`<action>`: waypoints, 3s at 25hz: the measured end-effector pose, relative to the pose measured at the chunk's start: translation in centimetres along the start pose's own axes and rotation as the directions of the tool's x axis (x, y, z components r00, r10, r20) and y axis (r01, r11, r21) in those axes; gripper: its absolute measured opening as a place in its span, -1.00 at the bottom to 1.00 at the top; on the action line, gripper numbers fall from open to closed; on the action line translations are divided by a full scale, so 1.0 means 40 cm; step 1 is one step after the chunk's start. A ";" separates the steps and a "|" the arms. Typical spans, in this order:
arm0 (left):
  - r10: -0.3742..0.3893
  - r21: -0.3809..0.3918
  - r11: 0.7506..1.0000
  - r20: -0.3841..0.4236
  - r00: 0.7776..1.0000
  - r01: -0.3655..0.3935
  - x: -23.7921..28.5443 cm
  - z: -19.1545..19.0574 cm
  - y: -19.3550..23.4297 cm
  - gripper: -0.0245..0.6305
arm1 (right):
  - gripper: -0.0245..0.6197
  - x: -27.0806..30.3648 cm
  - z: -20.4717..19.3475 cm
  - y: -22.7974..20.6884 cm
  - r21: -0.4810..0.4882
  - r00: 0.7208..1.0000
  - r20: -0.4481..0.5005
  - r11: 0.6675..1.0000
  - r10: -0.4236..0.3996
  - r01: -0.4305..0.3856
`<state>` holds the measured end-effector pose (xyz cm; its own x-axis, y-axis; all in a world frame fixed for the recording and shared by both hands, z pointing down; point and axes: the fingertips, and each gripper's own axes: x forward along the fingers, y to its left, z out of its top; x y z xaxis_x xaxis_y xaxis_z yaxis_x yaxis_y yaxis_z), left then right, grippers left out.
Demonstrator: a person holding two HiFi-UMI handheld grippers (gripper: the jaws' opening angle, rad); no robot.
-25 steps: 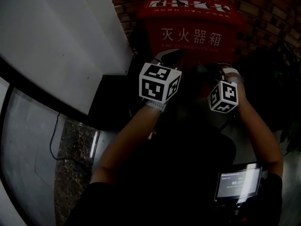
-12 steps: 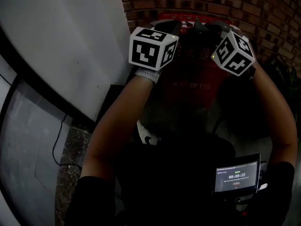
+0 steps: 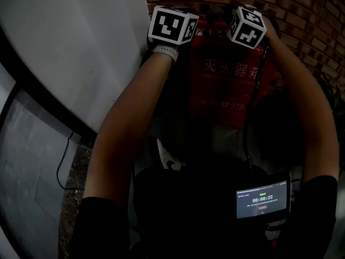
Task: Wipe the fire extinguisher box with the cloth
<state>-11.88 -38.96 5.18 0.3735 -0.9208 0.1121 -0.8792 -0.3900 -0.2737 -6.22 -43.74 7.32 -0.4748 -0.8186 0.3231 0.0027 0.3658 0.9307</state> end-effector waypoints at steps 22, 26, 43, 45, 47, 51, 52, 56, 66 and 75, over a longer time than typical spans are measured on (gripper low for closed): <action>-0.007 -0.037 0.999 -0.106 0.994 0.003 0.107 -0.154 0.121 -0.92 | -0.85 0.347 -0.005 0.109 -0.390 0.969 -0.115 0.888 0.217 -0.245; -0.029 -0.033 0.999 -0.107 0.994 0.025 0.119 -0.140 0.091 -0.92 | -0.85 0.319 -0.019 0.119 -0.363 0.960 -0.096 0.889 0.264 -0.281; -0.079 0.053 0.995 -0.107 0.991 0.085 0.183 -0.021 -0.114 -0.92 | -0.85 0.153 -0.261 0.104 -0.200 0.952 -0.155 0.935 0.265 -0.292; -0.091 0.058 0.993 -0.115 0.989 0.098 0.204 -0.013 -0.144 -0.92 | -0.85 0.144 -0.304 0.103 -0.195 0.949 -0.173 0.935 0.264 -0.296; -0.107 0.066 0.991 -0.124 0.987 0.116 0.223 -0.005 -0.176 -0.92 | -0.85 0.131 -0.338 0.098 -0.183 0.949 -0.182 0.940 0.257 -0.289; -0.139 0.094 0.984 -0.145 0.980 0.153 0.253 0.004 -0.239 -0.92 | -0.85 0.101 -0.413 0.091 -0.154 0.948 -0.205 0.948 0.245 -0.278; -0.145 0.098 0.982 -0.146 0.979 0.160 0.259 0.007 -0.252 -0.92 | -0.85 0.093 -0.431 0.090 -0.144 0.947 -0.210 0.951 0.242 -0.275; -0.165 0.096 0.979 -0.144 0.976 0.179 0.276 0.015 -0.291 -0.92 | -0.85 0.065 -0.510 0.084 -0.108 0.940 -0.247 0.957 0.235 -0.268; -0.171 0.092 0.979 -0.133 0.976 0.184 0.252 0.018 -0.306 -0.92 | -0.85 0.009 -0.676 0.091 -0.030 0.883 -0.397 0.958 0.251 -0.286; -0.082 0.090 0.992 -0.116 0.990 0.093 0.158 0.011 -0.132 -0.92 | -0.85 0.030 -0.419 -0.018 -0.060 0.957 -0.242 0.982 0.161 -0.180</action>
<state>-4.74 -42.72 6.92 0.4074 -0.8799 0.2444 -0.8105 -0.4717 -0.3473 7.94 -52.41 9.91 -0.2404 -0.8318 0.5004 0.1413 0.4800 0.8658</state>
